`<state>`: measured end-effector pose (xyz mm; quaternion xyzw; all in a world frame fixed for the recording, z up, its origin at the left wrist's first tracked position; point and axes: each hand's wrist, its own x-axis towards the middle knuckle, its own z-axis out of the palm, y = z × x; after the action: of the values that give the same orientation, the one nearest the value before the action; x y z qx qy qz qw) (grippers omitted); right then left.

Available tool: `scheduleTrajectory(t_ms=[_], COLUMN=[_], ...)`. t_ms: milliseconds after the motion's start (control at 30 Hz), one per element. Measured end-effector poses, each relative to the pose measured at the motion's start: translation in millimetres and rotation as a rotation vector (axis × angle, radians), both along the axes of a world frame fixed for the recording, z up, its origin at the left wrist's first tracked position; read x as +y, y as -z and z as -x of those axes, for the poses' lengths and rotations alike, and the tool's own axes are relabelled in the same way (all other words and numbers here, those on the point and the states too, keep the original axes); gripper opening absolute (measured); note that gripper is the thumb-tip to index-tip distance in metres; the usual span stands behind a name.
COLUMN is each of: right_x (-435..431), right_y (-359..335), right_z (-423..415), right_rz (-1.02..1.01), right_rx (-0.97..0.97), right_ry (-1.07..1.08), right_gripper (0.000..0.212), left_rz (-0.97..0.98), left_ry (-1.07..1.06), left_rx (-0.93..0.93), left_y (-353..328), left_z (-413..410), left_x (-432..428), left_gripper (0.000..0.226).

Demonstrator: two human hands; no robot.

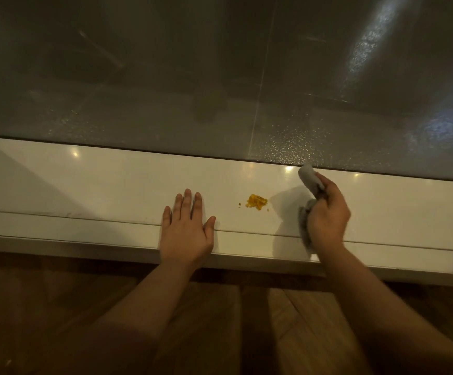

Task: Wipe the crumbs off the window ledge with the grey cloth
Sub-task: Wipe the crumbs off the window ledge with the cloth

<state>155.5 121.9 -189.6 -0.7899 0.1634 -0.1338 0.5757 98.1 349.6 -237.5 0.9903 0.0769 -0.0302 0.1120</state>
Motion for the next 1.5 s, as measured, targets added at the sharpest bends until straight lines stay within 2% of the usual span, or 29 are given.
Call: scheduleTrajectory(t_ms=[67,167,233,300,400,733,867,967,1100,1167,1300,1500], right_x=[-23,-27,-18,-7,12,66,72,69,61,61,63,72], right_y=[-2,5,20,34,36,30,23,18,12,5,-6,-20], right_z=[-5,-13,-17,-22,-27,-34,-36,-39,-50,-51,-45,-64], right_rz=[0.310,0.546,0.699,0.768,0.725,0.517,0.442,0.228,0.106,0.146,0.308,0.886], right_rx=[0.052,0.137,0.175,0.178,0.147,0.097,0.171,0.276,0.418,0.459,0.473,0.598], right_ry=[-0.198,-0.459,-0.517,-0.489,-0.494,-0.716,-0.816,-0.919,-1.150,-1.231,-1.418,-1.677], right_gripper=[0.052,0.044,0.046,0.050,0.050,0.044,0.040,0.033,0.042,0.043,0.061,0.100], left_rz=[-0.005,-0.006,-0.003,-0.003,0.000,-0.006,0.021,0.047,0.047,0.042,0.036,0.014], left_ry=[-0.008,-0.011,-0.007,-0.005,-0.003,-0.003,-0.014,-0.031,-0.029,-0.023,-0.024,-0.025], left_rx=[-0.004,0.000,0.009,0.016,0.017,0.012,-0.021,-0.043,-0.053,-0.060,-0.058,-0.077], left_y=[0,-1,-1,-2,-1,-1,0,1,2,2,2,4], left_z=[0,1,1,1,1,0,1,2,2,2,1,1], left_x=[-1,-1,-1,-1,-1,0,-1,-1,-1,-1,-1,-1], left_gripper=[0.066,0.063,0.062,0.063,0.063,0.063,0.065,0.070,0.070,0.069,0.069,0.070])
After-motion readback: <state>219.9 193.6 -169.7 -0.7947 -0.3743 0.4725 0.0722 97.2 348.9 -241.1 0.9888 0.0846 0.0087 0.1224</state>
